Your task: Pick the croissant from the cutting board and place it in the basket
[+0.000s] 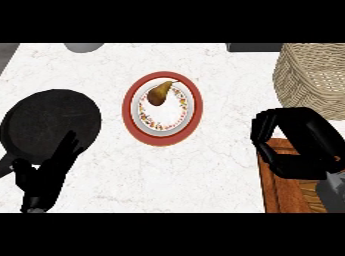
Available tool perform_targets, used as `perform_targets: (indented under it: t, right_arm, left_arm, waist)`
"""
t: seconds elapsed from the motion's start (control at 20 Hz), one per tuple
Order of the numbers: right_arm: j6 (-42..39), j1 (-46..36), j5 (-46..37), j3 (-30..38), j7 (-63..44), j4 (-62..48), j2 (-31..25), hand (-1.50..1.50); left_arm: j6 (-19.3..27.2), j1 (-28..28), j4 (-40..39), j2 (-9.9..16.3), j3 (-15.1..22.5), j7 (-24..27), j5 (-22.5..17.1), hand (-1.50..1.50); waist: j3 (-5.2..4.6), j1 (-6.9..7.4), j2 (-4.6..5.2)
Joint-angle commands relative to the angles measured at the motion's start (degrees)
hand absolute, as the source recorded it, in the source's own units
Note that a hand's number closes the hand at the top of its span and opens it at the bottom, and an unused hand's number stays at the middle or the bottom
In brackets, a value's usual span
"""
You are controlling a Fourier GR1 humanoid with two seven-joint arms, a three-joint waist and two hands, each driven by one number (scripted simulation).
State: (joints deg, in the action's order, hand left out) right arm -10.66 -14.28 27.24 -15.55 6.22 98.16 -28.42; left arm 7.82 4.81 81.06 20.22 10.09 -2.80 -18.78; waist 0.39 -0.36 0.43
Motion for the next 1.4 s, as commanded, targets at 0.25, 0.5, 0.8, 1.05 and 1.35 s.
perform_targets:
  t: [0.25,0.5,0.8,1.05,1.35]
  right_arm:
    - [2.7,14.02,-20.58,-6.71,4.86,11.99,-6.23,-1.5]
    - [6.38,9.92,-30.87,4.98,-2.99,15.48,-20.14,-1.5]
    - [-6.2,10.29,-23.53,19.26,-7.08,18.73,-36.84,-1.5]
    - [-18.91,12.72,-17.37,27.22,-6.18,16.98,-46.82,-1.5]
    - [-33.15,14.81,-16.28,32.56,-3.07,11.42,-54.28,-1.5]
  left_arm:
    - [2.16,2.91,-3.54,1.05,1.85,-6.73,2.88,0.0]
    - [1.04,4.48,-2.58,2.79,-0.23,-7.06,1.03,0.0]
    - [2.52,3.61,-0.21,2.08,0.27,-9.91,1.37,0.0]
    - [3.66,4.38,0.45,1.53,0.77,-10.0,2.63,0.0]
    - [4.16,4.55,-0.67,0.3,1.3,-8.02,4.27,0.0]
  waist:
    - [-0.43,-1.4,-0.77]
    - [-0.67,-2.57,-1.21]
    - [-0.49,-2.61,-1.07]
    - [-0.44,-2.7,-1.11]
    - [-0.37,-2.02,-0.88]
